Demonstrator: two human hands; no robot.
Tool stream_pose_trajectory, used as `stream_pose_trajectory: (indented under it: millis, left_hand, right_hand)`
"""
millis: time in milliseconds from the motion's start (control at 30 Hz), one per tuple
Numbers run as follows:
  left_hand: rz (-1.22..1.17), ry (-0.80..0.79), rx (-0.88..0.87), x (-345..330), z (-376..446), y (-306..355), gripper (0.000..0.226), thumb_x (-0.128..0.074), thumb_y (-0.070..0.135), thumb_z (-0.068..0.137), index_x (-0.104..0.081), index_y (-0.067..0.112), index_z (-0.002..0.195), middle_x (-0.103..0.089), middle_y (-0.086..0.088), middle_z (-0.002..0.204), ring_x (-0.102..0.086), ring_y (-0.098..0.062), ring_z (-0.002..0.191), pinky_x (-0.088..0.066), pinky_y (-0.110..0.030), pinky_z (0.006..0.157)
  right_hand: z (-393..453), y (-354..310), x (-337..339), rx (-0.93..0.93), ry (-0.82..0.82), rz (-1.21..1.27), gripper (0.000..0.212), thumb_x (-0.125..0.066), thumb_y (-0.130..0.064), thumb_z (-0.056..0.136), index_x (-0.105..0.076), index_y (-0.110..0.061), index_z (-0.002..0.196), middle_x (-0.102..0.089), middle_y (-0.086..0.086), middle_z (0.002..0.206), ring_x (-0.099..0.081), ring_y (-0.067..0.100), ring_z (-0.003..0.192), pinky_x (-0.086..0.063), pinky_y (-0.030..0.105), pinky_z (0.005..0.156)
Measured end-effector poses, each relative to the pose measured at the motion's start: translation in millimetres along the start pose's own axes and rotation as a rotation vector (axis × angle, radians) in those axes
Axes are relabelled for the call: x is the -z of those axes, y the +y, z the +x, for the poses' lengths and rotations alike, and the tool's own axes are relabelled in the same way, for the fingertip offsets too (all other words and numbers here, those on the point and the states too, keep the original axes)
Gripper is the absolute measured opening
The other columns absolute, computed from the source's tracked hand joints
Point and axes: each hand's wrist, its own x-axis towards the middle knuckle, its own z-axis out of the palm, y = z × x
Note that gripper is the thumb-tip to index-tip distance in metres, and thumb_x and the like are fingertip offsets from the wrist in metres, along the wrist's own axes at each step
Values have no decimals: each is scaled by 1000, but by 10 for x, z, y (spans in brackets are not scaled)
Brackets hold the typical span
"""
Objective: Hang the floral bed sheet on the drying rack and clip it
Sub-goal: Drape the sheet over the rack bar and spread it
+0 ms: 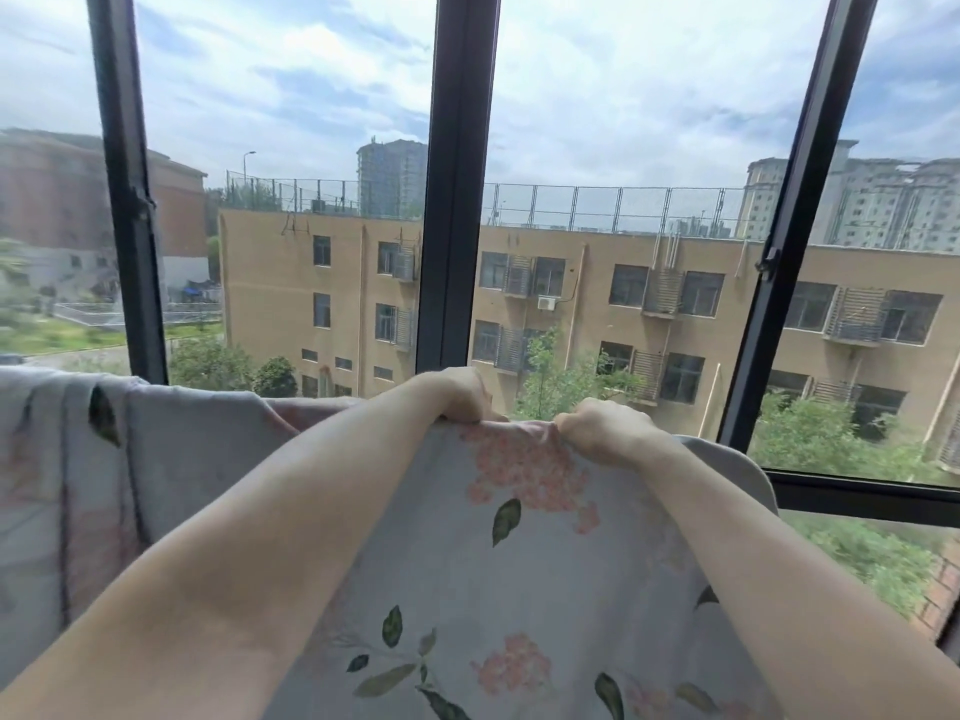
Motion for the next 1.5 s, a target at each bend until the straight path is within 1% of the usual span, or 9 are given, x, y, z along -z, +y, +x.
stream_pose_trajectory:
  millis: [167,300,467,733,833,933,1133,1367,1500]
  left_hand:
    - [-12,47,5,14,-30,-87,26,-75,34,78,-79,18,97,-77,-2,97,-73,-20,89,-64,-37,81]
    - [-25,332,-181,55,-385,-90,29,-66,53,93,-73,27,82,-72,11,87,-67,-11,82,-59,-31,73]
    - [164,368,-164,-26,-937,-508,48,-43,65,99,-66,27,82,-66,8,80,-61,-12,76,-44,-31,61]
    - [148,480,-79,-213,-1033,-1042,61,-26,64,104,-49,19,69,-59,4,71,-56,-21,74,-36,-41,75]
    - [148,467,-77,-217,-943,-994,62,-25,65,103,-52,20,70,-59,4,72,-57,-23,75,-42,-42,78]
    - [160,439,-74,-231,-870,-953,63,-22,66,101,-60,22,78,-62,3,77,-58,-26,82,-43,-42,78]
    - [112,382,-148,-145,-927,-1196,44,-28,54,105,-51,25,82,-63,2,90,-56,-26,91,-44,-45,89]
    - [228,502,21,462,-1287,-2793,42,-35,61,103,-61,31,116,-63,3,129,-55,-22,121,-38,-43,106]
    - [278,445,103,677,-1465,-3740,62,-21,85,88,-55,34,94,-65,7,105,-59,-20,106,-43,-42,92]
  right_hand:
    - [-52,-12,5,2,-13,-8,37,-39,-43,100,-65,-20,113,-66,8,129,-55,28,100,-40,36,84]
    - [-94,-15,4,-13,11,-18,37,-37,-43,101,-63,-19,112,-66,10,131,-54,28,99,-39,36,84]
    - [-112,6,1,-13,36,-39,37,-36,-45,100,-63,-21,110,-66,9,131,-58,29,106,-40,37,85]
    - [-271,-236,-111,136,247,204,32,-43,-34,104,-67,-20,88,-69,-1,88,-63,21,80,-49,36,71]
    - [-387,-742,-302,319,376,398,26,-46,-26,101,-72,-27,102,-71,-8,96,-65,17,85,-47,32,70]
    - [-369,-1133,-560,319,364,385,29,-42,-27,102,-70,-29,109,-73,-5,109,-65,23,104,-47,35,88]
    - [-244,-1269,-915,233,549,182,35,-34,-38,103,-56,-26,79,-70,-7,94,-58,20,98,-30,38,88]
    - [-248,-1270,-903,106,630,168,41,-42,-34,99,-50,-25,59,-56,-10,66,-50,21,78,-31,38,84]
    - [-230,-1458,-898,8,604,203,41,-43,-32,97,-53,-24,58,-55,-10,62,-53,25,81,-32,39,86]
